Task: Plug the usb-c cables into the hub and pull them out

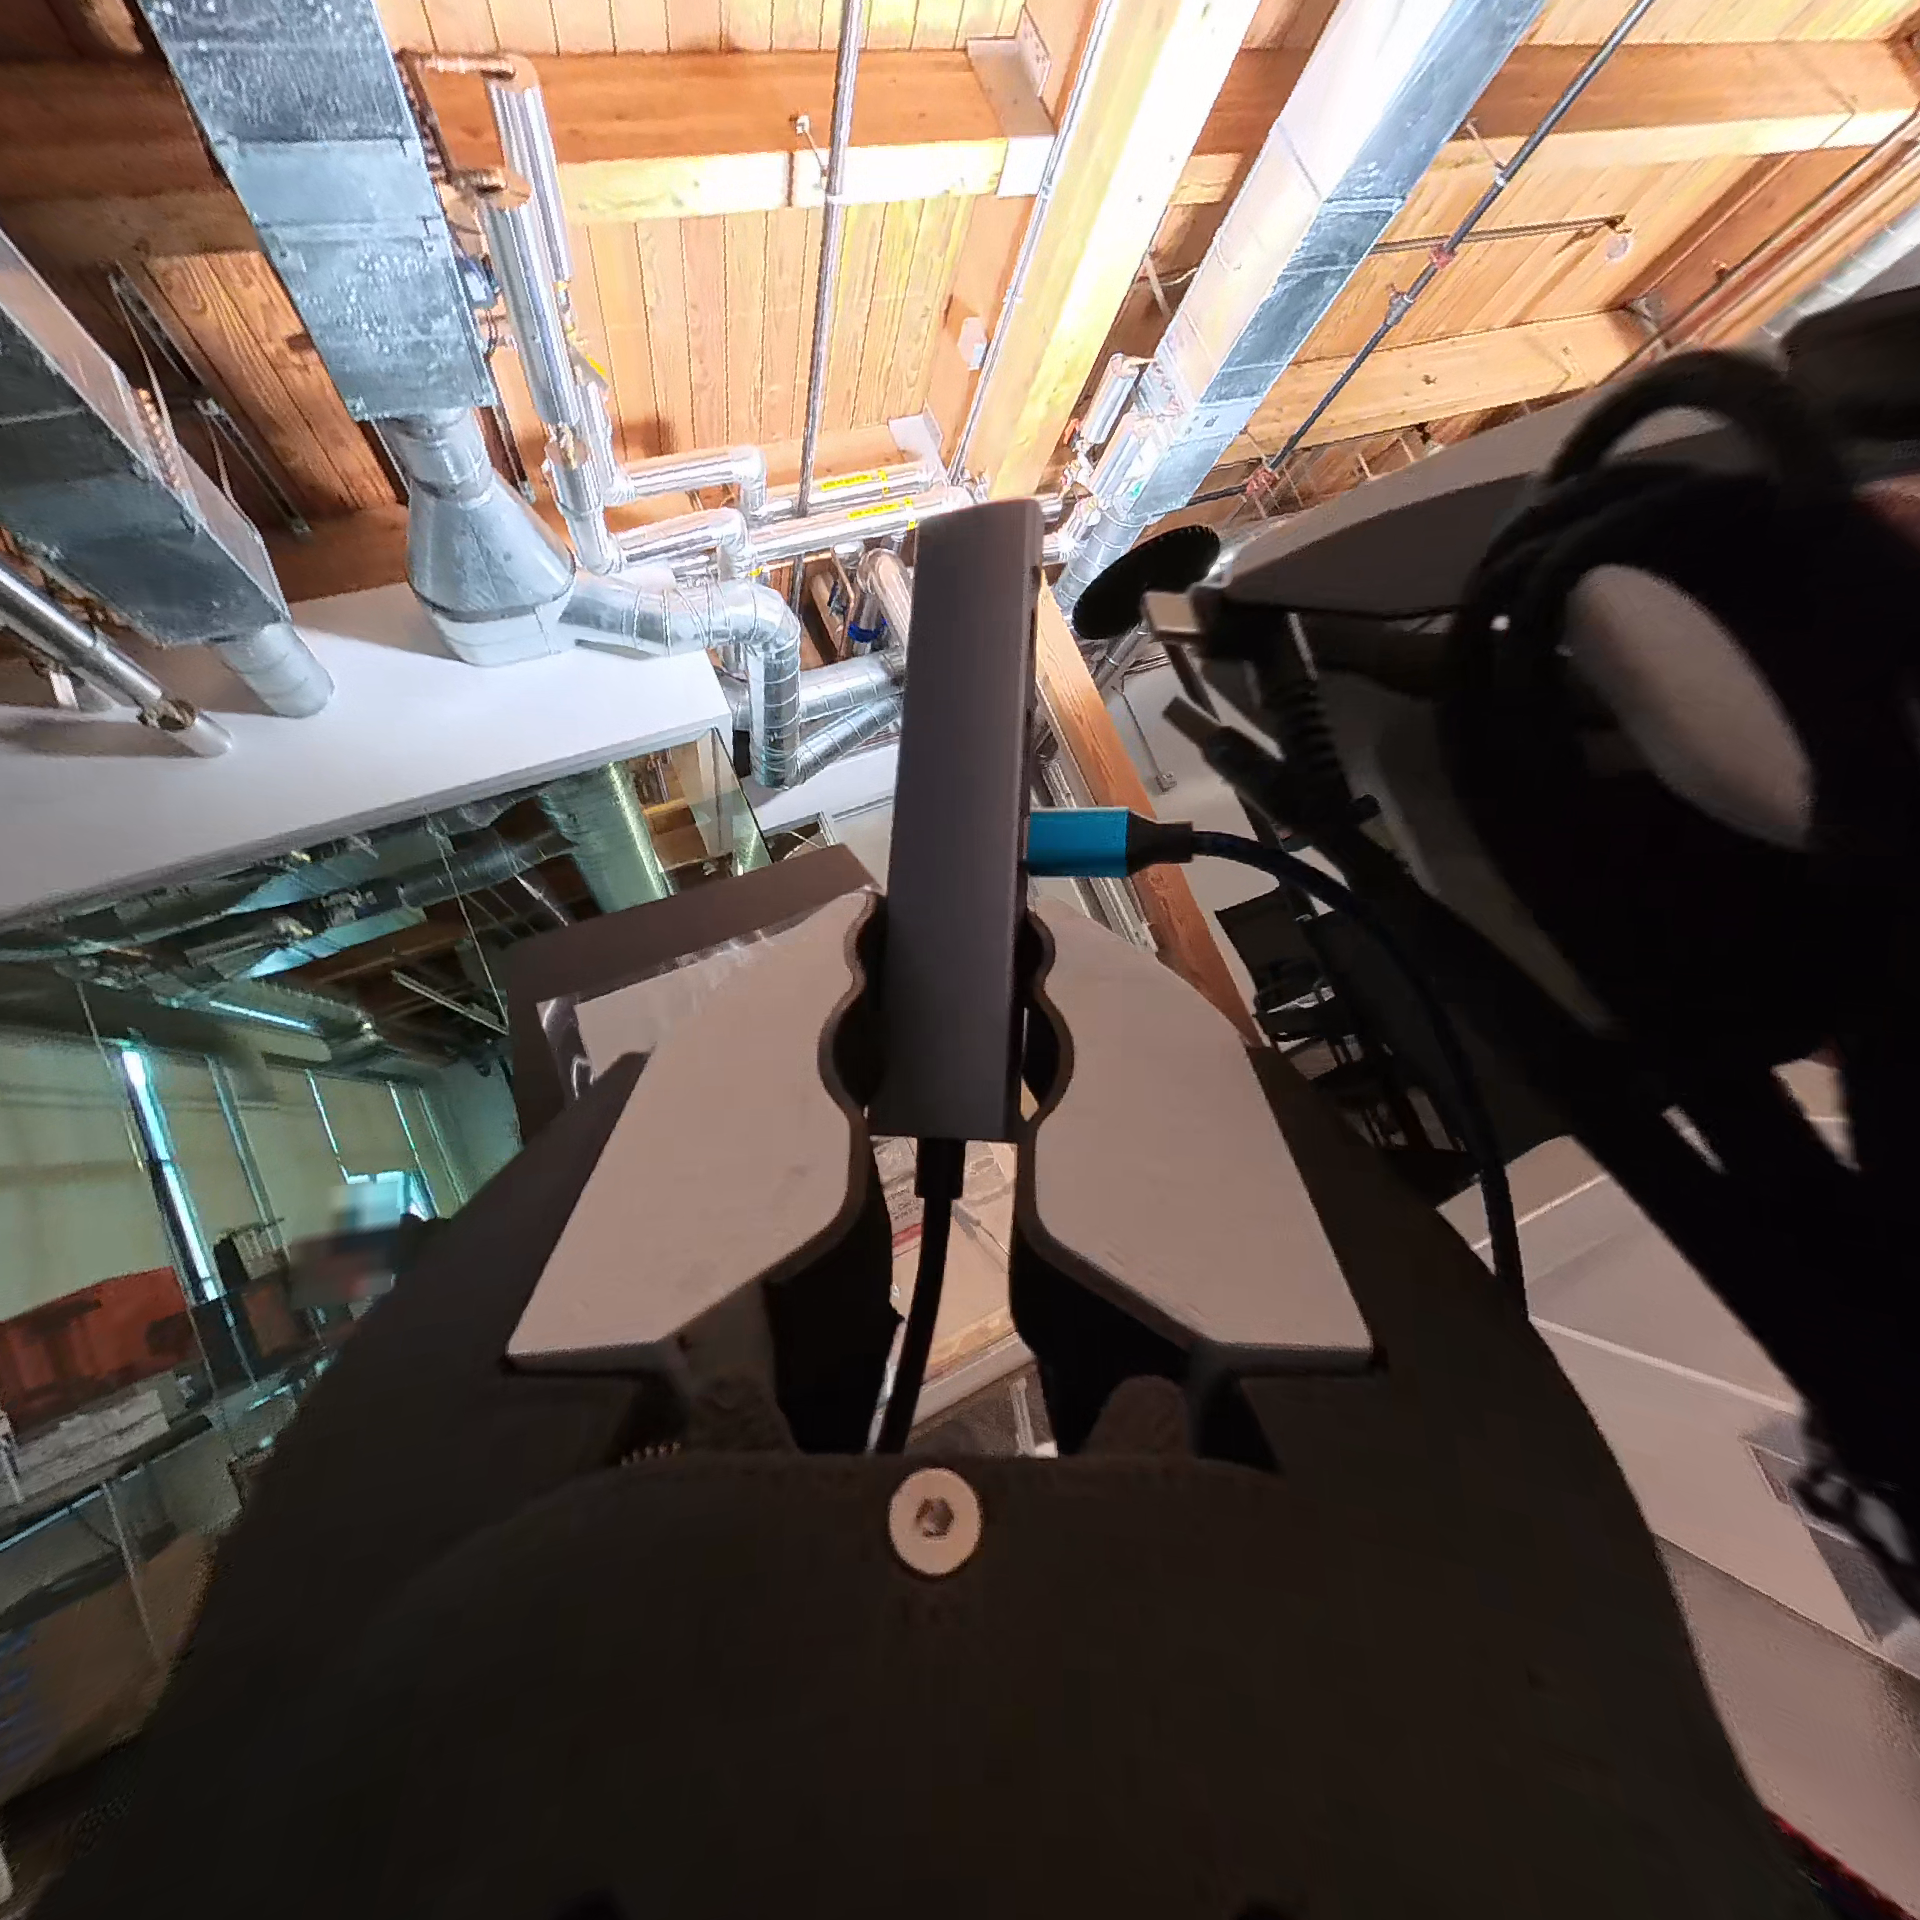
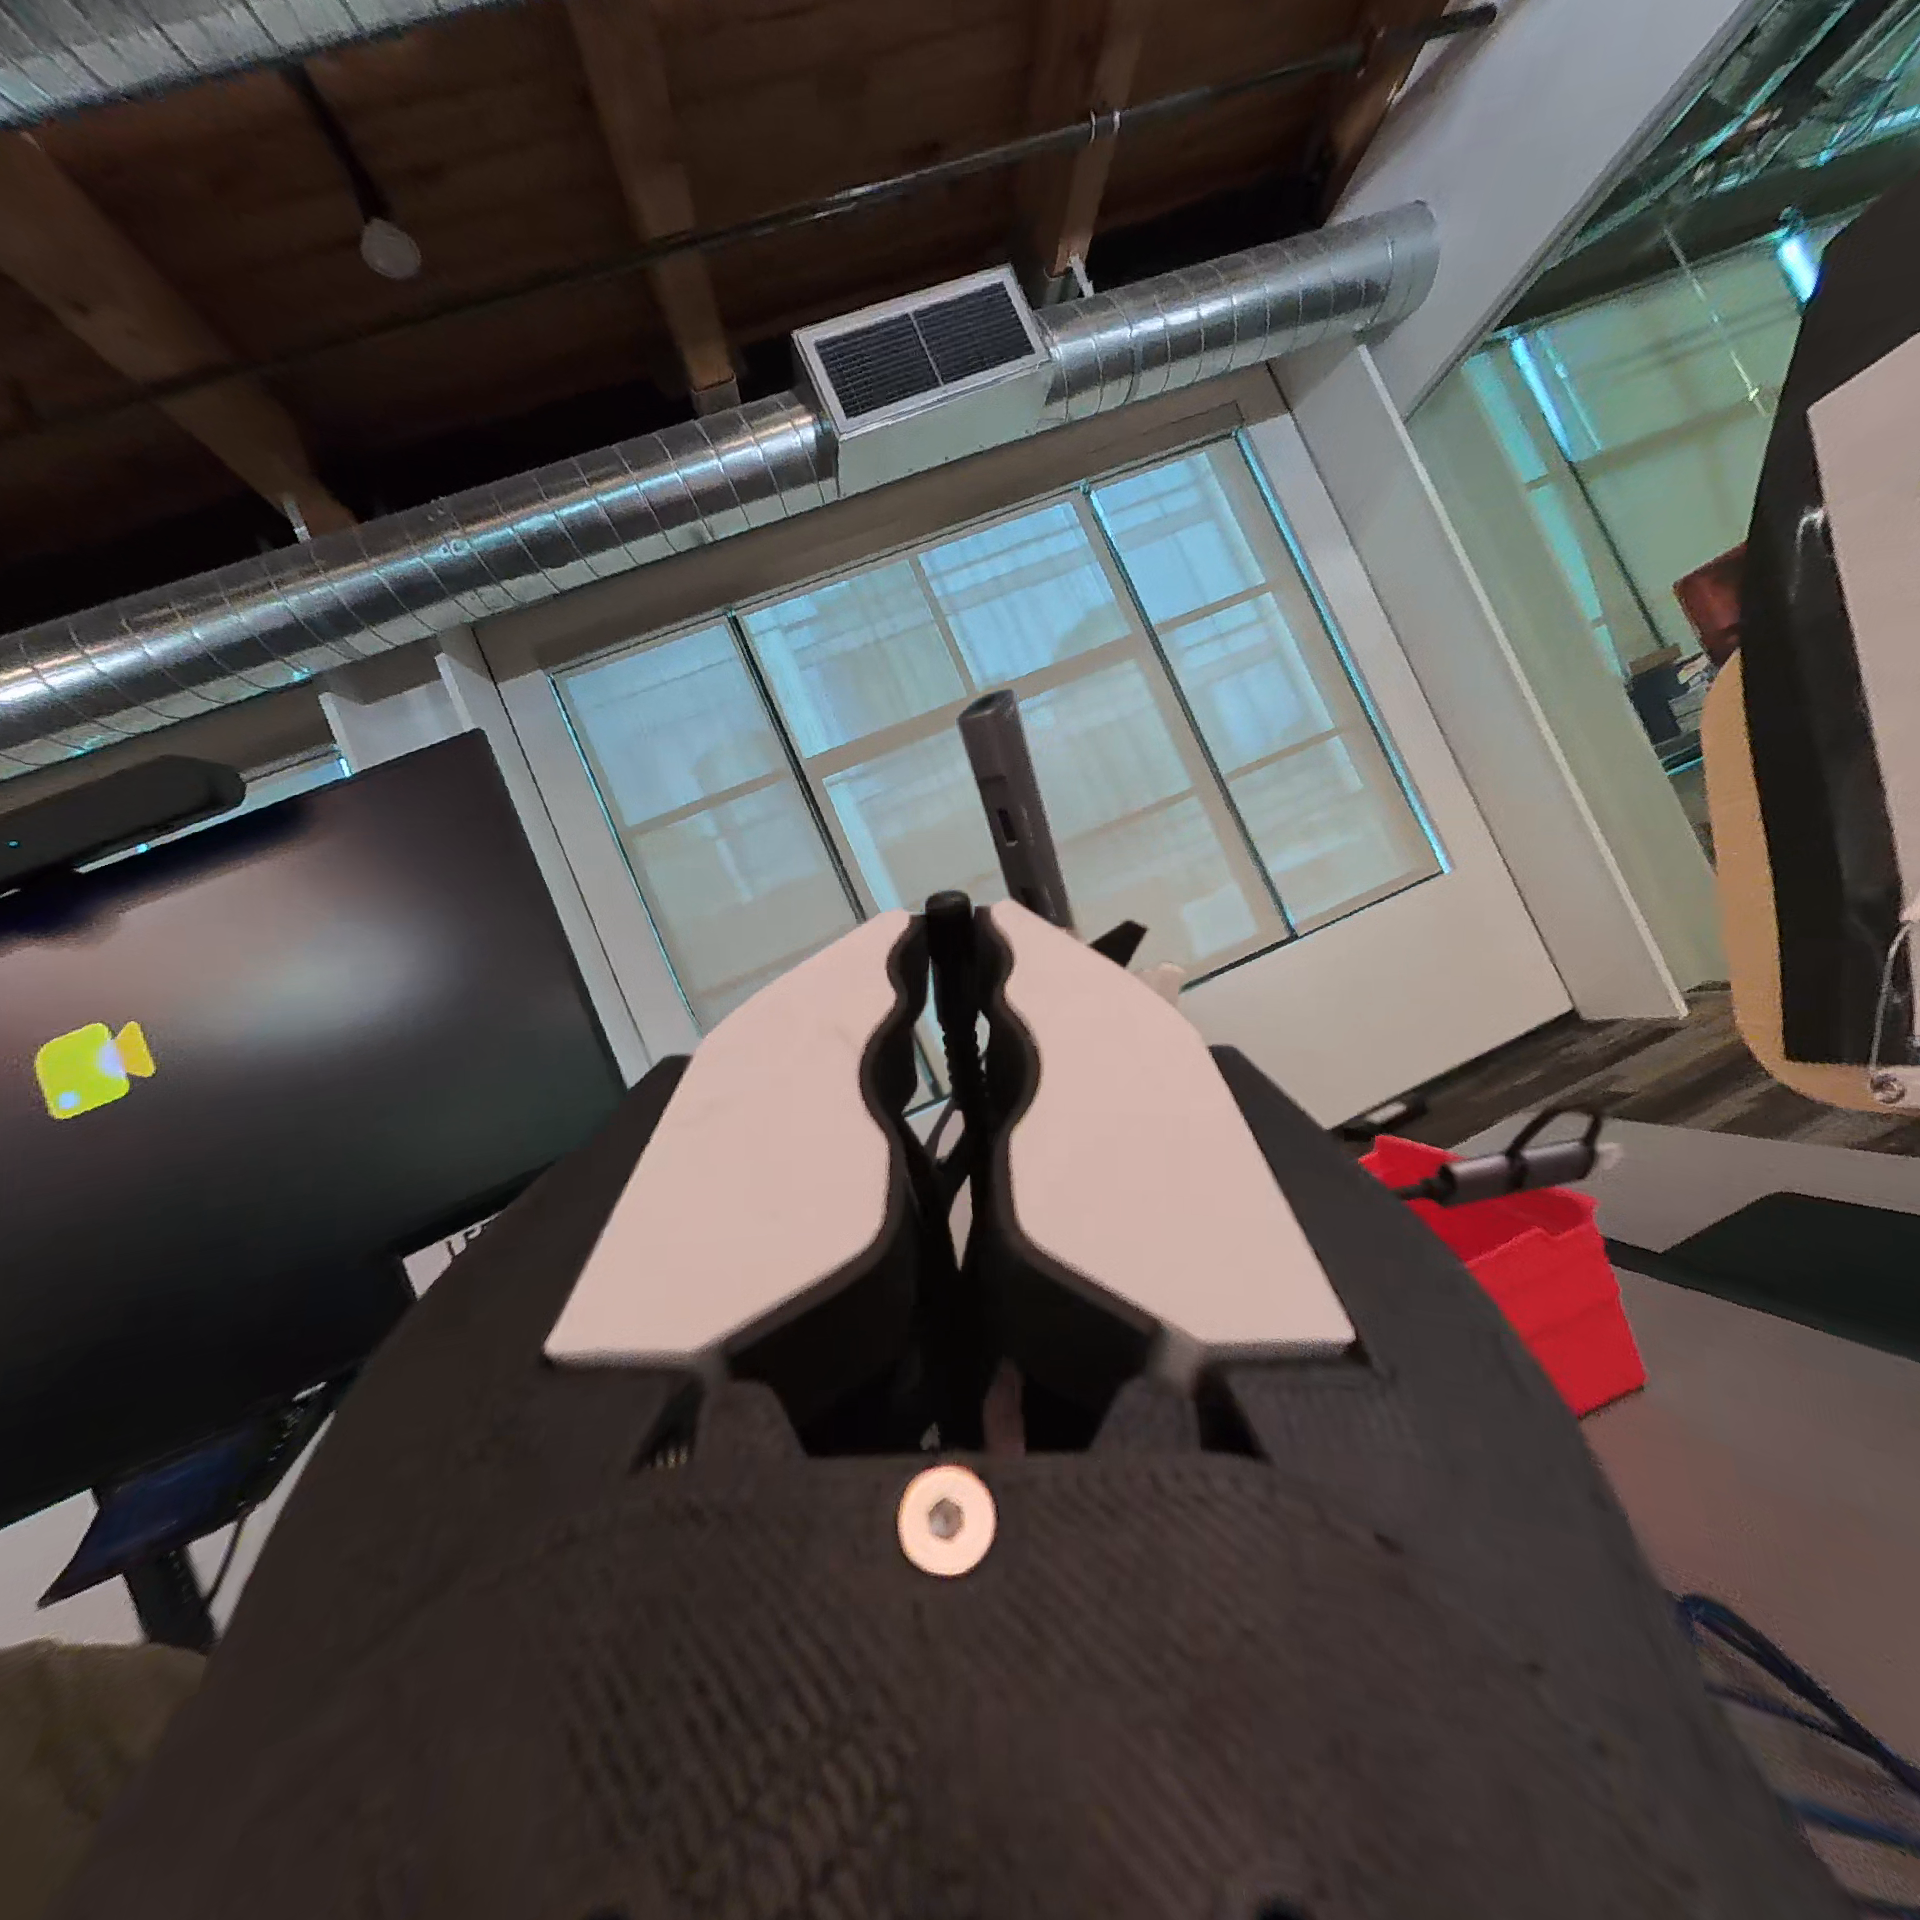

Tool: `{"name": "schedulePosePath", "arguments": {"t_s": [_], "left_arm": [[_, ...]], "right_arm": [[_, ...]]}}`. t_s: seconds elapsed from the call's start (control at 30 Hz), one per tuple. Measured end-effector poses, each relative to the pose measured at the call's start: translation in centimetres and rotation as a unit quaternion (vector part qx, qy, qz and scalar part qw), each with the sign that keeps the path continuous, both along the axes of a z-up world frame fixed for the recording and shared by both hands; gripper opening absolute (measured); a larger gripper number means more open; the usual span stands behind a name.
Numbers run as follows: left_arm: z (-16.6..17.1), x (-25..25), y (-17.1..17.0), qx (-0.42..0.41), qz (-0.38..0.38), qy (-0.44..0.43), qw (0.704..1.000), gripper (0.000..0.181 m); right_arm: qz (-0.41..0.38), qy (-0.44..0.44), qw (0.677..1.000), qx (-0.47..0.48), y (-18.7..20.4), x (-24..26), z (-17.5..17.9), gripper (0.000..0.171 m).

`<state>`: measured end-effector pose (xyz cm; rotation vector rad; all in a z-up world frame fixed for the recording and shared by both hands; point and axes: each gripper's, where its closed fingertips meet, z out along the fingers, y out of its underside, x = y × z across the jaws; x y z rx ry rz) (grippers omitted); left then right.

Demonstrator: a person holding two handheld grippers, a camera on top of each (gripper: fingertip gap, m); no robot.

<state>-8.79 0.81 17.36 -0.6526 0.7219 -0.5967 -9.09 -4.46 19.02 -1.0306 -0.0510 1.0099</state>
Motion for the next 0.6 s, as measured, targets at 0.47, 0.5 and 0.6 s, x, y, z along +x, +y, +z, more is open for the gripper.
{"name": "schedulePosePath", "arguments": {"t_s": [0.47, 0.5, 0.6], "left_arm": [[-0.9, 1.5, -1.4, 0.019, 0.020, 0.026, 0.999, 0.022], [-1.0, 1.6, -1.5, 0.024, 0.025, 0.028, 0.999, 0.022], [-1.0, 1.6, -1.6, 0.030, 0.037, 0.030, 0.998, 0.022]], "right_arm": [[-0.054, 0.037, 0.998, 0.026, -0.3, 2.9, 0.4, 0.009], [-0.054, 0.038, 0.997, 0.026, -0.3, 2.9, 0.4, 0.009], [-0.046, 0.042, 0.998, 0.021, -0.2, 3.0, 0.3, 0.009]]}}
